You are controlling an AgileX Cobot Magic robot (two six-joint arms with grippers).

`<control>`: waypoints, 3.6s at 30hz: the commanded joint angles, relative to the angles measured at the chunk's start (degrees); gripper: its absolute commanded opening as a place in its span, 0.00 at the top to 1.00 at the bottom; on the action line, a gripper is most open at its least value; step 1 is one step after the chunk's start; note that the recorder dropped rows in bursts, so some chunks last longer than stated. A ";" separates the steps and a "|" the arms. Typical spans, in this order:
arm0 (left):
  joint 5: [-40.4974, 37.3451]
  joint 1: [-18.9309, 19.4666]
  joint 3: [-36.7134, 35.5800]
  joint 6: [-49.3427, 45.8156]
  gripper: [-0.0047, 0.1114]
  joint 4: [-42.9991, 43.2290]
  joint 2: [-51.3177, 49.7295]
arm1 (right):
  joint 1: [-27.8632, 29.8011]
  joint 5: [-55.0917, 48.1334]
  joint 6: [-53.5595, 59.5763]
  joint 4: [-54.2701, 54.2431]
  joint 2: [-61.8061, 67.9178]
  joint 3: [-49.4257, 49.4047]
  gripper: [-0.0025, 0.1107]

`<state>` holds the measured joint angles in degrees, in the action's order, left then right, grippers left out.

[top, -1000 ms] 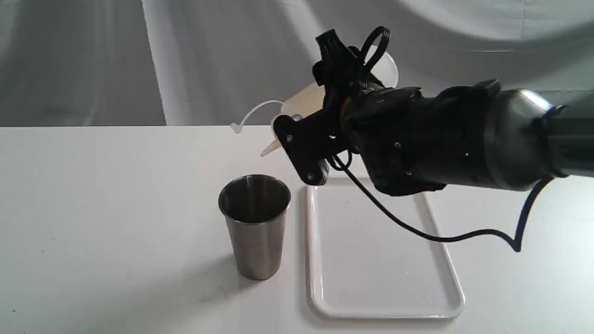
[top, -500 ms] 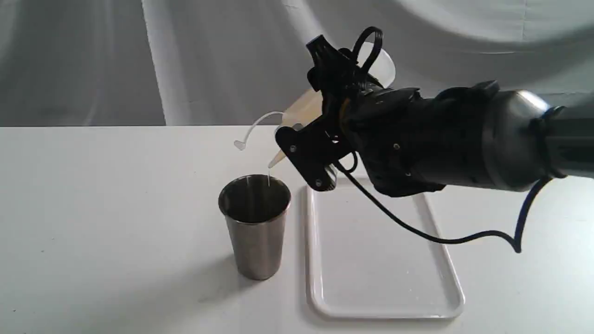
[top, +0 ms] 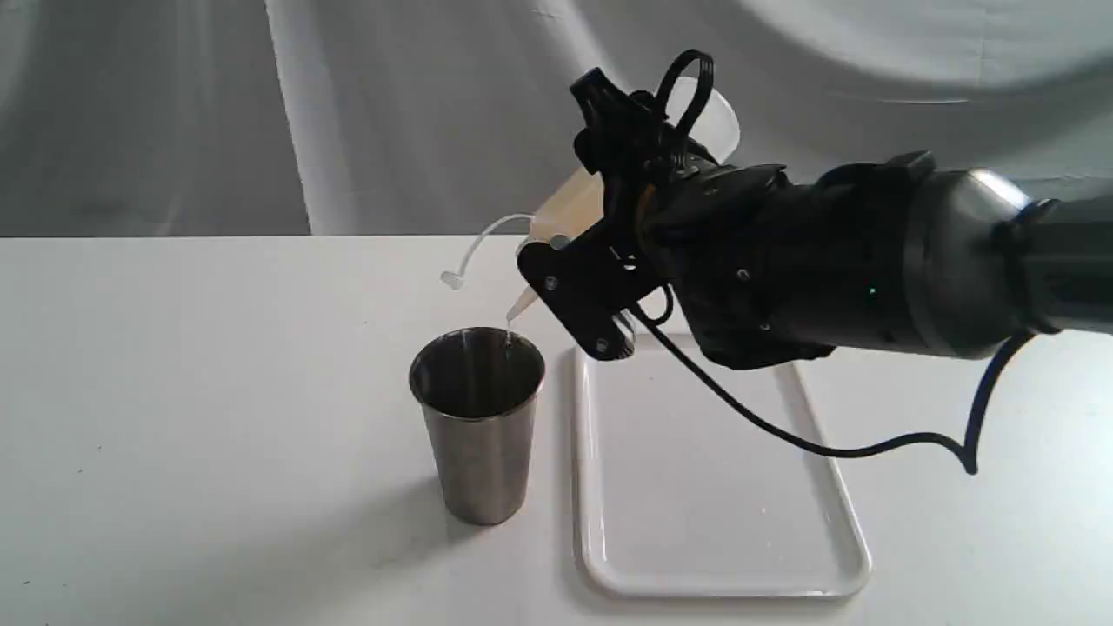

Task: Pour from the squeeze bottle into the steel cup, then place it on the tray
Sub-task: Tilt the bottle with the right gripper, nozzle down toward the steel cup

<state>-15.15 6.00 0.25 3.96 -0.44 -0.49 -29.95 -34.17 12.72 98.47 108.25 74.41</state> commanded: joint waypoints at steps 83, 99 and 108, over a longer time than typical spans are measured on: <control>-0.07 -0.26 -0.25 0.13 0.89 -0.23 -0.16 | -0.95 0.57 2.24 1.48 -0.67 1.03 0.98; -0.07 -0.26 -0.25 0.13 0.89 -0.23 -0.16 | -0.95 0.44 -7.31 1.48 -0.67 1.03 0.98; -0.07 -0.26 -0.25 0.13 0.89 -0.23 -0.16 | -0.95 0.44 -7.69 1.48 -0.67 1.03 0.98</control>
<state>-15.15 6.00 0.25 3.96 -0.44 -0.49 -30.65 -33.07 5.89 98.70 108.25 74.88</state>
